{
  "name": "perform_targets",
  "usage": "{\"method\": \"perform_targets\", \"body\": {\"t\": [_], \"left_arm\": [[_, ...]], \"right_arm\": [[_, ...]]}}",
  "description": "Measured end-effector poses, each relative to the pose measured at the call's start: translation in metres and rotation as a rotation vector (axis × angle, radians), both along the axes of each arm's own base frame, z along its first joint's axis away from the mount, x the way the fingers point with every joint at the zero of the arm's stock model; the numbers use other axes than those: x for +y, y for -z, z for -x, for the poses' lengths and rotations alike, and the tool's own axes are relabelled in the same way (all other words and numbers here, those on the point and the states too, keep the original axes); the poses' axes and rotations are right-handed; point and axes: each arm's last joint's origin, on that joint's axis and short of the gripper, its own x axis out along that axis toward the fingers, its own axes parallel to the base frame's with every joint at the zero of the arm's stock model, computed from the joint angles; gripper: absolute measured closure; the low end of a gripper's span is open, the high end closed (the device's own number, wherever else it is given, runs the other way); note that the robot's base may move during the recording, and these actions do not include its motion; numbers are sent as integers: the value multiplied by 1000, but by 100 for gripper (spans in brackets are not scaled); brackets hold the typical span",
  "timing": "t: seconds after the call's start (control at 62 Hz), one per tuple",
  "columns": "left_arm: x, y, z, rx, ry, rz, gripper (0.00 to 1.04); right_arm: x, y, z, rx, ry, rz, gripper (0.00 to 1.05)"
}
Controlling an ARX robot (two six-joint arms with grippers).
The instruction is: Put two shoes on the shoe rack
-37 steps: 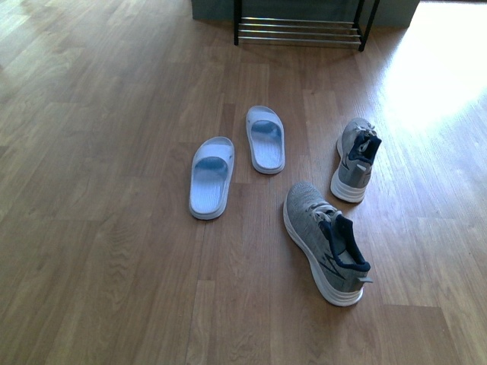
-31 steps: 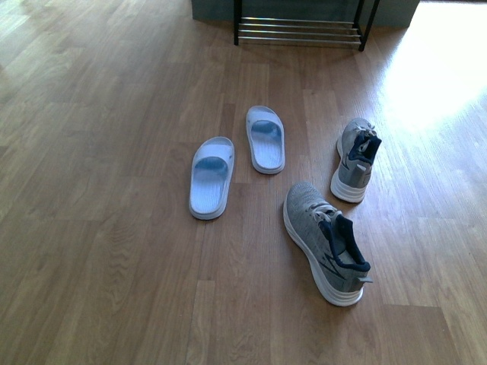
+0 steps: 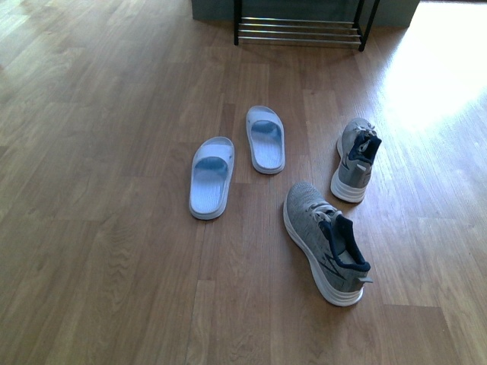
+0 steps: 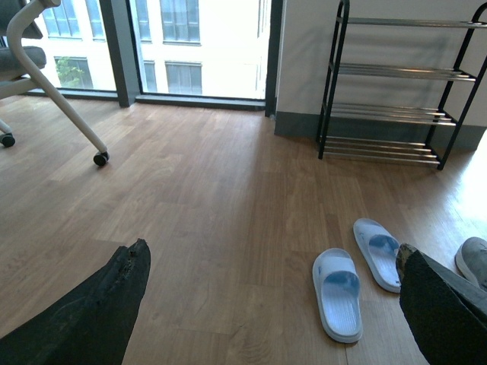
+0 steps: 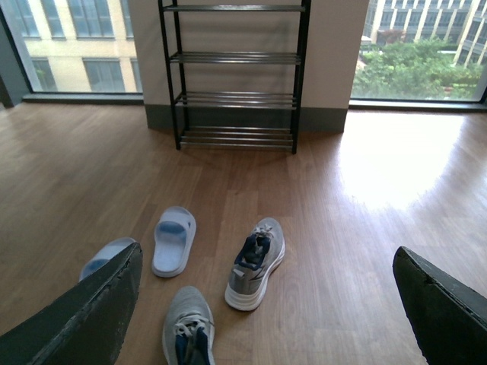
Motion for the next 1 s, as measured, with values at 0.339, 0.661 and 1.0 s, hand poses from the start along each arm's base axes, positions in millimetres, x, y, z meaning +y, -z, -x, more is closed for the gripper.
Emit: {"method": "perform_targets", "body": {"t": [0.339,0.661,1.0], "left_arm": [[0,0,0,0,0,0,9],[0,0,0,0,0,0,9],[0,0,0,0,0,0,9]], "right_arm": [[0,0,0,0,0,0,9],[0,0,0,0,0,0,9],[0,0,0,0,0,0,9]]}}
